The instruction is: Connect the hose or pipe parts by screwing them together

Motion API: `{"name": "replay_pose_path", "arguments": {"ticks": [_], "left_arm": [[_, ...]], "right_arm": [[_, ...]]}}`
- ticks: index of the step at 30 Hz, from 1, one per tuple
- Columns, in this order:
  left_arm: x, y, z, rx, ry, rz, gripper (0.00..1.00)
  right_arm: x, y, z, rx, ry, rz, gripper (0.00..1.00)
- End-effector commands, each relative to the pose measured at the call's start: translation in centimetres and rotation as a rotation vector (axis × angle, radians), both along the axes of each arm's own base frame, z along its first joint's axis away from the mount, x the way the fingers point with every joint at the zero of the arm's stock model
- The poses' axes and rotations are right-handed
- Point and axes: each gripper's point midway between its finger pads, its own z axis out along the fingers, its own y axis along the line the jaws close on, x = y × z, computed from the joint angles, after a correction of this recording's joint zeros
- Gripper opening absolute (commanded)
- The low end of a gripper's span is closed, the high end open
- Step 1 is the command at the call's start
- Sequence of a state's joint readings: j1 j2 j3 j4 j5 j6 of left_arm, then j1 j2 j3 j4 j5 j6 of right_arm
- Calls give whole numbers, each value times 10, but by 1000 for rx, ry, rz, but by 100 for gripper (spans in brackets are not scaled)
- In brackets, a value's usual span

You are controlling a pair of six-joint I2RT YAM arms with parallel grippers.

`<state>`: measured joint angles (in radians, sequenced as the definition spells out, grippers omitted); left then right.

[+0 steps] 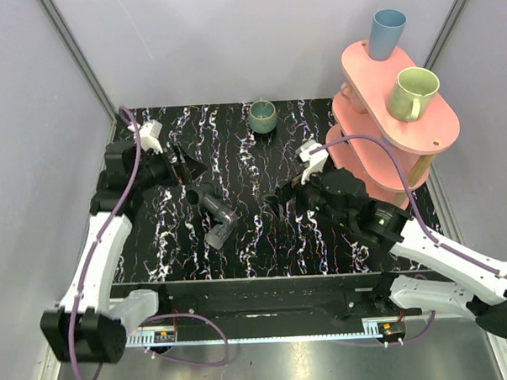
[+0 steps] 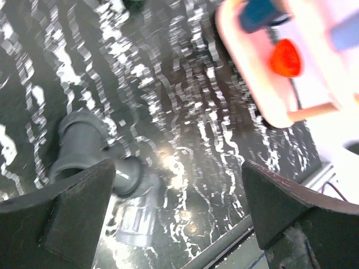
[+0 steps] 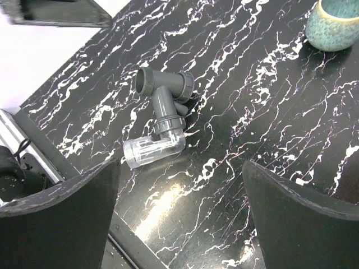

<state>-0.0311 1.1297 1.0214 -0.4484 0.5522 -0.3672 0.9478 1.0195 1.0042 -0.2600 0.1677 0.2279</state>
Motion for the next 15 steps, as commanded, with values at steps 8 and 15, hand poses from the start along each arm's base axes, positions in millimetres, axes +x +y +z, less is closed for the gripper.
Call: {"name": "replay_pose_path", "arguments": {"ticks": [8,15], "left_arm": [[-95,-36,80,-200,-463,-188,99],[-124,-39,79,-170,-563,-260,99]], "right_arm": [[-9,-22,41,220,-141,-42,100],[-9,-25,47,318,-128,-74,100]]}}
